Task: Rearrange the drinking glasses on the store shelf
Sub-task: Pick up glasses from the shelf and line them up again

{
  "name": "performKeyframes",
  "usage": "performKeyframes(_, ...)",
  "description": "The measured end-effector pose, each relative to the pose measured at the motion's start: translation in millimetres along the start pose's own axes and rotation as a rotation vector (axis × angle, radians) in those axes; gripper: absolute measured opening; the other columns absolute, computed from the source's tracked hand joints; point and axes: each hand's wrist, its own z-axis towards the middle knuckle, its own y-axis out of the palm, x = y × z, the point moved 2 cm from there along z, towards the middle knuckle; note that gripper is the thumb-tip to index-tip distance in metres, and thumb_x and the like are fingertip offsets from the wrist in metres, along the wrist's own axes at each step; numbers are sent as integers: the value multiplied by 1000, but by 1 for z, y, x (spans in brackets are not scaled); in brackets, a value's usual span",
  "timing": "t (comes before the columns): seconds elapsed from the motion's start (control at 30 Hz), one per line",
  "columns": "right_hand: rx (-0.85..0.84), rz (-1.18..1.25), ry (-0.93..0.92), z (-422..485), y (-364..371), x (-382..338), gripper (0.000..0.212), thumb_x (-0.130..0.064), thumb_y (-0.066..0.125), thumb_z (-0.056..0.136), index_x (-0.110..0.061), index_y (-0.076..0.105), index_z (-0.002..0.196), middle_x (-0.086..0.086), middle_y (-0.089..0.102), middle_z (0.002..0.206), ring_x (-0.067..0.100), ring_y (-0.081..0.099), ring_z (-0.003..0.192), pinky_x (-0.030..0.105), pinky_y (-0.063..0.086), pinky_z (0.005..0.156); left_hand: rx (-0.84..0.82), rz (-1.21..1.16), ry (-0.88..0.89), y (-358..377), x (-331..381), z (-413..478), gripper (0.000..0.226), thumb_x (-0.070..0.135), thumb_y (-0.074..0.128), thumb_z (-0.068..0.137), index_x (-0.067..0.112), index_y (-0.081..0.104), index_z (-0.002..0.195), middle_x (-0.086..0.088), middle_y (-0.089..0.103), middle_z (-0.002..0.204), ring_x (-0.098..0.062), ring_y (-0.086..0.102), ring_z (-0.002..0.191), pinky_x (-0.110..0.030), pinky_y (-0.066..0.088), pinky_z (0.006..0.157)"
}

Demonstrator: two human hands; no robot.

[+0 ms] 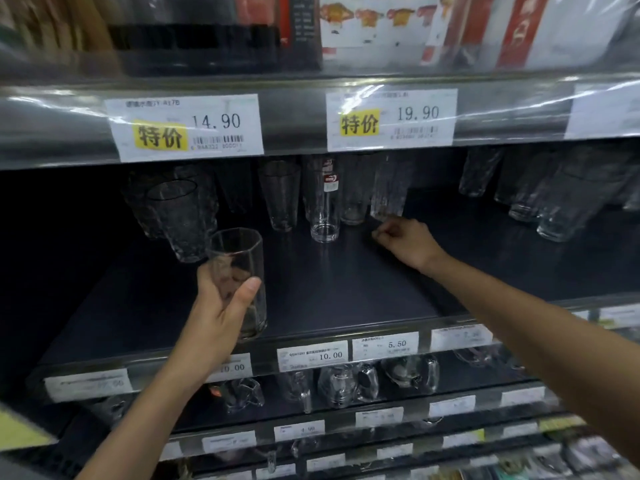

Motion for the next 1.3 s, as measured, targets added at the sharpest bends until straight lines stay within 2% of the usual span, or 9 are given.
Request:
performKeyframes(0.13,-110,-279,-144,-29,-47,29,25,-41,63,93,-18,70,100,-1,73,94,18,68,93,31,49,86,-49,-27,-9,14,4,3,53,48,50,83,27,32,128,18,52,114,5,55,107,-28,44,96)
performKeyframes(0.37,-362,-782,-278,-52,-117,95,71,-76,29,88,-29,50,138,-3,53,139,20,47,129,42,44,103,-83,-49,-31,80,34,2,53,43,50,81,21,33,127,18,51,112,26,53,92,-12,41,84)
performKeyframes(0.57,-480,-788,-312,-48,-159,147,78,-79,14,86,-41,22,153,-8,25,162,18,22,148,39,23,120,-67,-47,-71,155,63,3,52,46,49,86,28,32,131,20,50,111,9,55,101,-6,49,67)
performKeyframes(0.63,-549,-771,-341,-46,-166,159,75,-77,11,88,-44,9,155,-12,8,165,15,8,152,40,12,123,-49,-31,-74,185,74,8,49,44,48,91,27,32,134,23,49,110,20,53,97,0,42,69)
performKeyframes(0.73,-606,-733,-372,-44,-168,169,66,-67,16,97,-43,0,157,-15,-6,165,8,-7,151,37,-1,121,-61,-35,-78,233,86,22,62,51,47,88,22,31,140,21,53,112,7,57,103,-5,42,76)
performKeyframes(0.9,-581,-617,-411,-41,-164,185,66,-67,18,97,-43,2,156,-14,-6,166,3,-12,150,33,-7,121,-56,-40,-71,294,99,56,65,50,51,91,16,28,142,7,56,118,-8,58,112,-12,45,84)
performKeyframes(1.03,-561,-590,-438,-37,-160,191,68,-71,17,95,-44,5,156,-13,-3,166,5,-9,151,37,-4,122,-5,30,-30,322,100,86,57,38,53,99,7,27,140,18,51,103,4,53,99,-18,42,93)
performKeyframes(1.17,-557,-572,-440,-35,-160,192,69,-71,18,94,-43,7,156,-13,-1,166,6,-7,151,38,-3,122,4,67,-12,336,97,105,61,41,49,101,8,21,143,7,47,119,-3,47,108,-20,39,97)
performKeyframes(1.3,-552,-560,-444,-35,-160,194,69,-72,19,94,-43,7,156,-13,-1,166,7,-6,151,38,-3,122,-17,123,-17,342,88,109,67,45,51,99,12,20,148,10,44,123,1,46,105,-10,33,87)
